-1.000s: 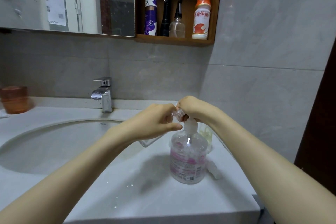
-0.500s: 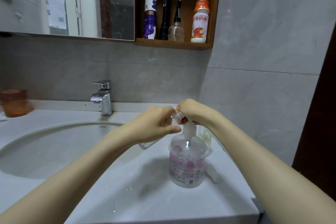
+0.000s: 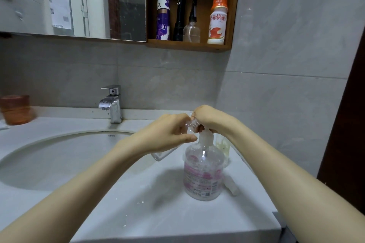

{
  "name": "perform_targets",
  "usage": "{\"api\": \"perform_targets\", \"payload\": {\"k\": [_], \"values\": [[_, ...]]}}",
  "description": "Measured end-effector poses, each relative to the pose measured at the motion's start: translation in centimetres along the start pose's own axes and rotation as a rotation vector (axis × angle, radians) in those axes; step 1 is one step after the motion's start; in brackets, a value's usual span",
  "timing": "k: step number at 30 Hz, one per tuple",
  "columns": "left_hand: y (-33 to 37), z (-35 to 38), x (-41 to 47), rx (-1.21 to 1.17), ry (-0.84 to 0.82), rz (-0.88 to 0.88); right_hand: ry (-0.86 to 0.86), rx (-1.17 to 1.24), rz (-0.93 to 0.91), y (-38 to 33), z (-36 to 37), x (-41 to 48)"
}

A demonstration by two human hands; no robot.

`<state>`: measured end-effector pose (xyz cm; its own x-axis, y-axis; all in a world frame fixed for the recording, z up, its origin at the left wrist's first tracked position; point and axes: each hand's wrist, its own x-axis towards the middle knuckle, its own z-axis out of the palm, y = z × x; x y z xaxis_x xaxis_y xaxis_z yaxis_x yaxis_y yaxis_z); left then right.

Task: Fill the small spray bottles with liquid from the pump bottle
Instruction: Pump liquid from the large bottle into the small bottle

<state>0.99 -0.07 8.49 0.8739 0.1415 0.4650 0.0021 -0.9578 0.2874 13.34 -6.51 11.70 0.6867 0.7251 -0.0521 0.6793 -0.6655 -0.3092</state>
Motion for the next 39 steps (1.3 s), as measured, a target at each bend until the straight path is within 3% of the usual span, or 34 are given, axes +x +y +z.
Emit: {"api": "perform_targets", "payload": {"k": [5,12,20,26,33,39], "values": [[-0.2,0.5,0.0,0.012,-0.011,-0.007,-0.040,-0.071,-0.007,-0.1,0.1,-0.2],[0.3,-0.2,0.2,0.023,-0.018,-0.001,0.003,0.126,-0.028,0.6,-0.4,-0.7],[-0.2,0.3,0.1,0.005,-0.024,-0.005,-0.024,-0.074,0.014,-0.5,0.0,-0.4],[0.4,-0.5,0.4,0.021,-0.042,0.008,-0.014,0.127,-0.019,0.2,-0.6,-1.1],[-0.6,0.5,-0.1,-0.030,-0.026,-0.011,-0.039,0.053,-0.056,-0.2,-0.2,-1.5],[0.2,-0.1,0.3,-0.020,-0.036,0.005,-0.019,0.196,-0.052,0.4,-0.7,-2.4]]}}
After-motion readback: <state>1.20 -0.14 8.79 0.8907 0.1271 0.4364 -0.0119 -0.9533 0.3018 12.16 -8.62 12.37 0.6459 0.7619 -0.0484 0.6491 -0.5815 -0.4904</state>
